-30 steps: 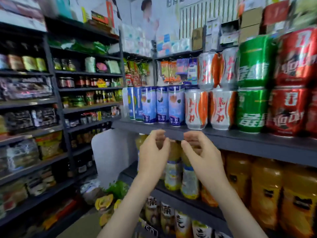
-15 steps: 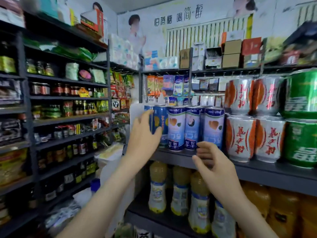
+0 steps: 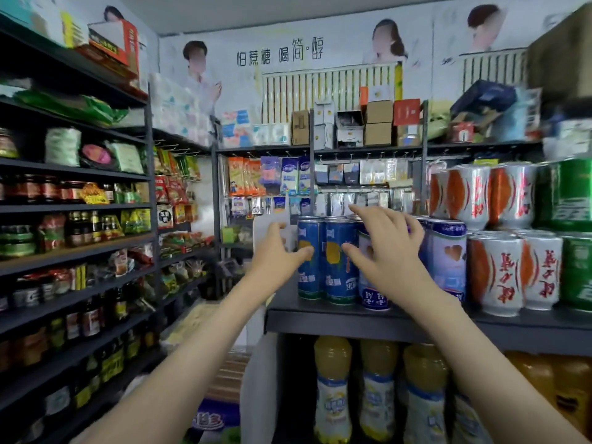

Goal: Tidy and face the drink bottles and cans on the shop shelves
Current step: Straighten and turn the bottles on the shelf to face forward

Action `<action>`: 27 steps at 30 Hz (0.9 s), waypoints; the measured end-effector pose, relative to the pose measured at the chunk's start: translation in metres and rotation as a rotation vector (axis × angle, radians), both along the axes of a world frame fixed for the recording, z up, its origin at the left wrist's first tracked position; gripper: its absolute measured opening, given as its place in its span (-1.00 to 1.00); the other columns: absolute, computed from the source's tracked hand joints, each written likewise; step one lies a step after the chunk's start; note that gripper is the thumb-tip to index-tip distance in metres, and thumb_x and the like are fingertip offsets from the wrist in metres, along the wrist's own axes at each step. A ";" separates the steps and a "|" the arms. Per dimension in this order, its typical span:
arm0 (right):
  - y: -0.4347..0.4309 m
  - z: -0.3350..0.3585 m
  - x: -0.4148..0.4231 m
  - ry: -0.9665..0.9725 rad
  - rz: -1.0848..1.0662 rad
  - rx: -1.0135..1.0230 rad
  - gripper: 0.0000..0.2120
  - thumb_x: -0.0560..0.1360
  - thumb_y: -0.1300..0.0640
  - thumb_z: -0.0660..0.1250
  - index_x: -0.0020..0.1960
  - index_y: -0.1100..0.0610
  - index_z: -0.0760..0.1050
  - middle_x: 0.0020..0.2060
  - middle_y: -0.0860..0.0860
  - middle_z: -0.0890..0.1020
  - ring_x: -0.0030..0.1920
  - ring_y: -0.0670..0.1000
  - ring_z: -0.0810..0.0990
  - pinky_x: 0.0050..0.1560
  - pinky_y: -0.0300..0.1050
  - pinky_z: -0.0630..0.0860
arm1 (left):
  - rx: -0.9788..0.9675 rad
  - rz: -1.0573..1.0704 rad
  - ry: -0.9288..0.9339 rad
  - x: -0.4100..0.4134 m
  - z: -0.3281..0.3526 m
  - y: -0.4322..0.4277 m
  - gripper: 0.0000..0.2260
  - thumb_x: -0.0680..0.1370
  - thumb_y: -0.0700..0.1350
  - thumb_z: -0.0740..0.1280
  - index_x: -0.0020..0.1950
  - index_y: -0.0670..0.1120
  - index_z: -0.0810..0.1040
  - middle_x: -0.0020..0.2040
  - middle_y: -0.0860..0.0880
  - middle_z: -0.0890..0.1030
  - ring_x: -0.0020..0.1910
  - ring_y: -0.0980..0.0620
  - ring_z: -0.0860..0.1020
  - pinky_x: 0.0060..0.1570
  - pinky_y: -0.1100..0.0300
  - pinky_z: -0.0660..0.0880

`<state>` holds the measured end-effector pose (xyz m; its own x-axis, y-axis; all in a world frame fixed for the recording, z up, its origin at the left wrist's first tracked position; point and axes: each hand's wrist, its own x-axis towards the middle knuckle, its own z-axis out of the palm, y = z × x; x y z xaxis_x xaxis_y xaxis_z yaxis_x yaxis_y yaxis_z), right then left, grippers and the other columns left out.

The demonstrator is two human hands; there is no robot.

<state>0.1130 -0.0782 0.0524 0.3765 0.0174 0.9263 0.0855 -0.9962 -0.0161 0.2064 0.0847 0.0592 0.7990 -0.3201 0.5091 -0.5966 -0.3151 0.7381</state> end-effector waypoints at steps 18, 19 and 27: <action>-0.023 -0.019 0.005 0.144 -0.101 0.040 -0.10 0.24 0.10 0.58 0.45 0.22 0.21 0.32 0.17 0.32 0.34 0.16 0.27 0.33 -0.01 0.21 | 0.138 -0.104 -0.281 0.021 -0.011 -0.046 -0.20 0.24 0.10 0.57 0.37 0.18 0.22 0.49 0.12 -0.24 0.49 -0.11 0.00 0.41 -0.13 0.17; -0.024 -0.018 0.008 0.135 -0.139 0.008 -0.09 0.20 0.07 0.59 0.43 0.23 0.25 0.28 0.19 0.36 0.31 0.18 0.30 0.30 0.04 0.25 | 0.142 -0.084 -0.296 0.019 -0.011 -0.048 -0.20 0.24 0.10 0.57 0.37 0.16 0.22 0.48 0.13 -0.21 0.49 -0.12 0.01 0.41 -0.12 0.19; -0.034 -0.018 0.020 0.036 -0.299 -0.147 -0.09 0.04 -0.07 0.62 0.30 0.20 0.39 0.14 0.13 0.48 0.16 0.07 0.28 0.19 0.00 0.12 | 0.183 0.167 -0.466 0.007 -0.017 -0.060 -0.22 0.31 0.18 0.49 0.41 0.08 0.18 0.40 -0.05 0.04 0.36 -0.18 0.15 0.31 -0.08 0.30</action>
